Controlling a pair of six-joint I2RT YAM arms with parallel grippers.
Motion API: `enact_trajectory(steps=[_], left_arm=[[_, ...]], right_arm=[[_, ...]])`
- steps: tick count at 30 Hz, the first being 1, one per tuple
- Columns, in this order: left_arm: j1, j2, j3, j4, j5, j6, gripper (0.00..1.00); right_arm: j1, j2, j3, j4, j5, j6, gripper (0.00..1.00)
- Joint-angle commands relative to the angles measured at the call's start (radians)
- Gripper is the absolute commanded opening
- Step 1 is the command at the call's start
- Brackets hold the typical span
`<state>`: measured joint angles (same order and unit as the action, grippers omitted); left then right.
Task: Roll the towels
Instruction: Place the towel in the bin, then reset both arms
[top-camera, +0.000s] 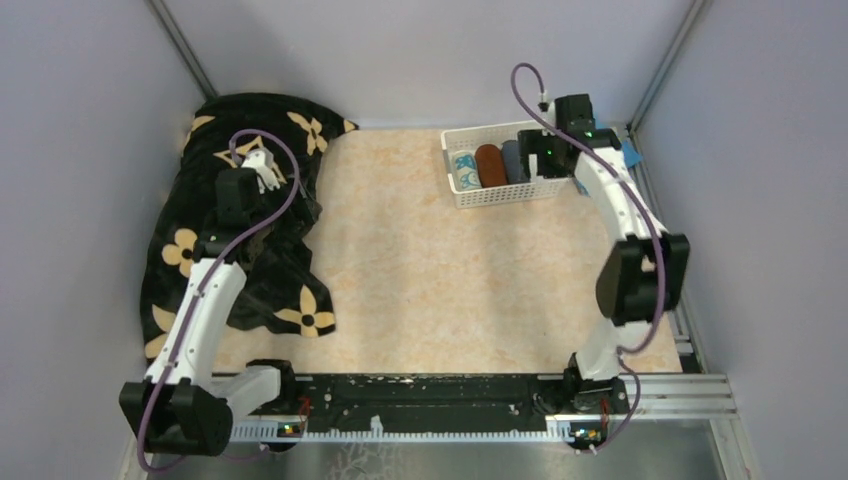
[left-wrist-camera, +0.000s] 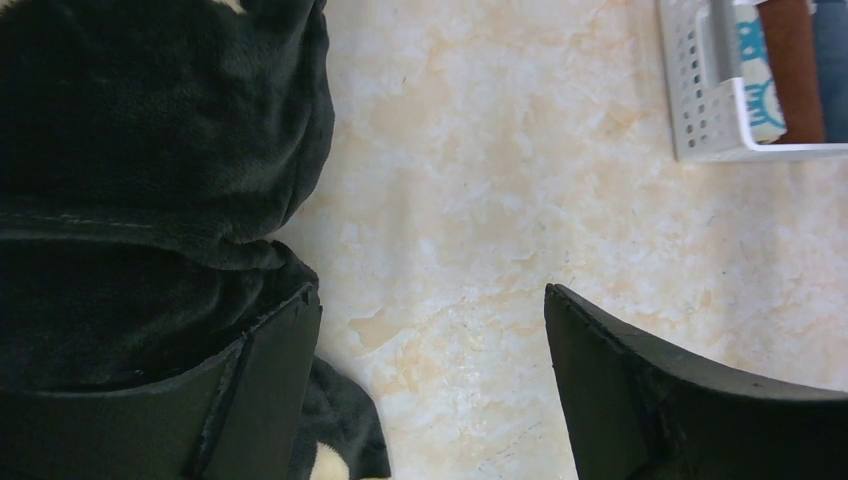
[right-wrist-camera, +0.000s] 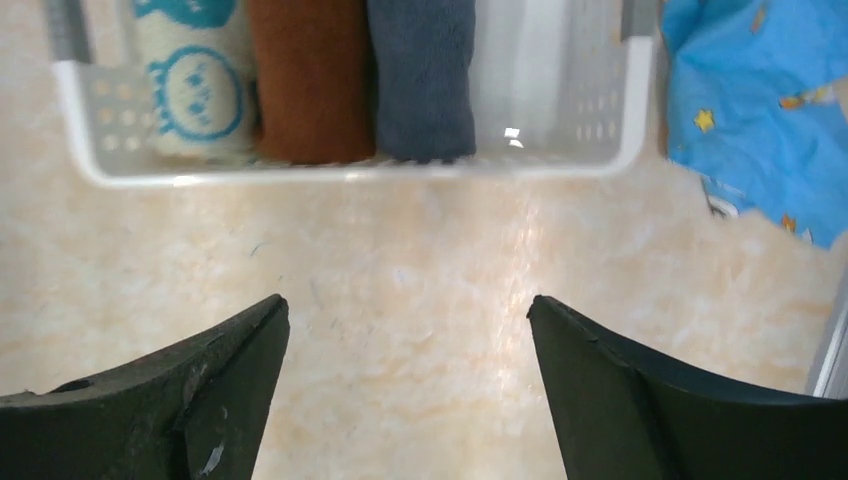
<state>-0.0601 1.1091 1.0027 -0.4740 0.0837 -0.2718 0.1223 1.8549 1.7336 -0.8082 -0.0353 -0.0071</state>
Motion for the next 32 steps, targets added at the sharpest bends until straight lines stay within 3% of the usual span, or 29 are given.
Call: enact_trajectory(steps=[1,9,15,32], left_arm=[[0.008,-0.117,-0.026,0.06,0.033,0.016,0.88],[0.007,-0.396,-0.168,0.162,0.005,0.008,0.95],[0.007,-0.495,-0.222,0.156,-0.018,0.023,0.99],[0.009,-0.536,-0.285,0.162,-0.018,0.025,0.99]], right_arm=[[0.006,-0.382,-0.247,0.203,-0.022,0.152,0.91],[0.007,-0.928,-0.793,0.494,0.054,0.277,0.94],[0.006,-1.18,-1.023,0.625,0.1,0.312,0.95],[0.007,-1.172,-1.062,0.652,0.101,0.325,0.99]])
